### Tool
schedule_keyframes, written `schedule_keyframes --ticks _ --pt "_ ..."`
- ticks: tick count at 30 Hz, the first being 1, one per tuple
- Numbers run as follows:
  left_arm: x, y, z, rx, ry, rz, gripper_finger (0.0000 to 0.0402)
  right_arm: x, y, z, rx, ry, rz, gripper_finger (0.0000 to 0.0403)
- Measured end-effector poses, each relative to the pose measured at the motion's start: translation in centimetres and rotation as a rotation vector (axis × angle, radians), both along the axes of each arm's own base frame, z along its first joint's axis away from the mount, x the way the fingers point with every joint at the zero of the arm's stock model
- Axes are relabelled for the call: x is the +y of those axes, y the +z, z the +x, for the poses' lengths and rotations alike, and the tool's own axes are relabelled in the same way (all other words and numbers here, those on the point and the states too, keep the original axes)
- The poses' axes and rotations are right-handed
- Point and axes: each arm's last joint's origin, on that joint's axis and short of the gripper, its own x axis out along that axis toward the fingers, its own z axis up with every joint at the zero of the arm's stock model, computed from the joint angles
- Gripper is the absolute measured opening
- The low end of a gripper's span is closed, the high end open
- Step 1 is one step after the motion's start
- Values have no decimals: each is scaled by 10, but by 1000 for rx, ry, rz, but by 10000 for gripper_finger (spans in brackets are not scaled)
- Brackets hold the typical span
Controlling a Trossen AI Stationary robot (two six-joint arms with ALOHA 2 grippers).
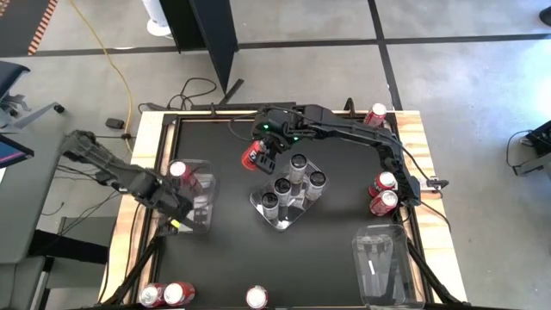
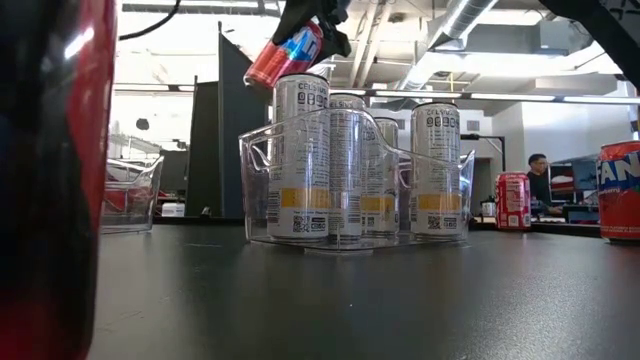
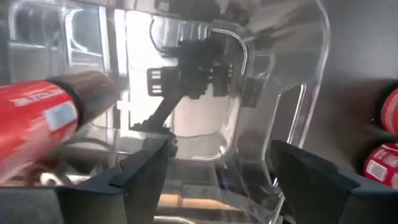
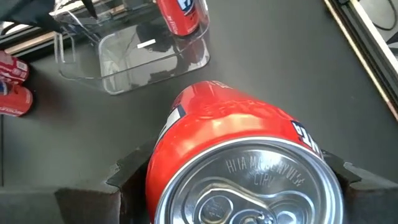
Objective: Sort soda cans
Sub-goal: Put the orange soda can into the left transparent bin
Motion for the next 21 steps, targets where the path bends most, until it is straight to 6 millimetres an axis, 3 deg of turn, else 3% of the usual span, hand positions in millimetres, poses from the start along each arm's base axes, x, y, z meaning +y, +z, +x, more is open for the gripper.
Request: schedule_keyframes --ticks 9,18,21 --pt "-23 -7 0 -18 -5 -3 283 5 1 2 -16 2 4 307" --pt "-38 -2 -10 -75 -2 -89 283 8 2 3 -28 7 5 307" --pt "-40 -4 -10 -90 4 -46 283 8 2 3 -28 8 4 307"
